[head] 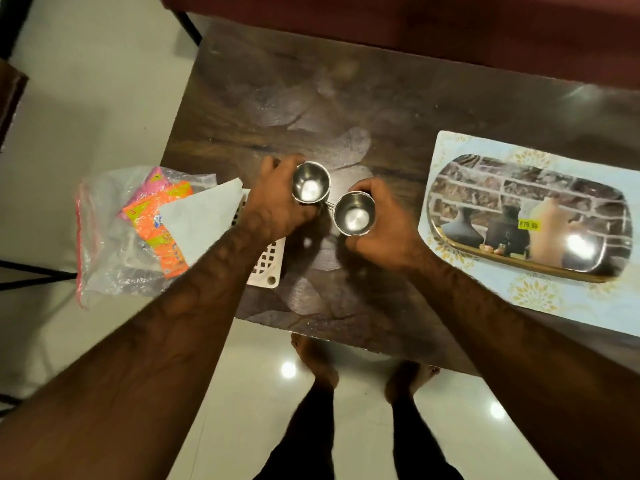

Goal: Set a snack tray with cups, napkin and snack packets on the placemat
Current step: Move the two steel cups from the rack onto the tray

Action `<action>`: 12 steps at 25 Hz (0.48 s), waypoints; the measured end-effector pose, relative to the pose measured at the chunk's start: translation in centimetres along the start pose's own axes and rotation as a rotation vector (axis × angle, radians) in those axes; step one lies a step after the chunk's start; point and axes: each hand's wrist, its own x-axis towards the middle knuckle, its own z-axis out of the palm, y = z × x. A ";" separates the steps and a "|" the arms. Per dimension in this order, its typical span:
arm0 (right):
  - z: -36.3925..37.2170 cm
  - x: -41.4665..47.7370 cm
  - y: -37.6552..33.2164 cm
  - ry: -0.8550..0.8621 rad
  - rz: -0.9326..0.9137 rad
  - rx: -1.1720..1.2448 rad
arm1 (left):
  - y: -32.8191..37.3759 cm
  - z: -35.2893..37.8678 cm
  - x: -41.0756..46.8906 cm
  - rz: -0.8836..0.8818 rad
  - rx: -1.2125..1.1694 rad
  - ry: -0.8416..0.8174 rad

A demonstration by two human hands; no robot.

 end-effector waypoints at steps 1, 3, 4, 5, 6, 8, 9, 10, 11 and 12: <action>-1.2 -0.3 0.6 0.039 0.005 0.008 | 1.2 0.7 0.6 0.027 0.003 -0.001; -4.0 -1.1 2.1 0.106 0.024 0.011 | 4.1 2.6 1.6 0.084 0.000 -0.016; -5.8 -1.7 3.2 0.134 0.041 0.010 | 5.7 4.0 2.0 0.112 -0.004 -0.036; -7.5 -2.4 4.3 0.157 0.062 0.011 | 7.4 5.4 2.3 0.139 -0.008 -0.059; -9.3 -3.2 5.5 0.184 0.084 0.013 | 9.1 6.9 2.5 0.169 -0.014 -0.083; -12.7 -5.1 8.2 0.243 0.123 0.013 | 12.5 9.9 2.7 0.226 -0.028 -0.138; -14.1 -6.0 9.4 0.262 0.135 0.008 | 13.9 11.2 2.7 0.247 -0.029 -0.168; -15.4 -6.8 10.7 0.277 0.150 0.001 | 15.3 12.5 2.6 0.264 -0.024 -0.199; -17.0 -7.8 12.1 0.292 0.173 -0.010 | 16.9 14.0 2.5 0.279 -0.018 -0.233; -18.6 -8.6 13.5 0.307 0.197 -0.025 | 18.5 15.5 2.5 0.294 -0.010 -0.260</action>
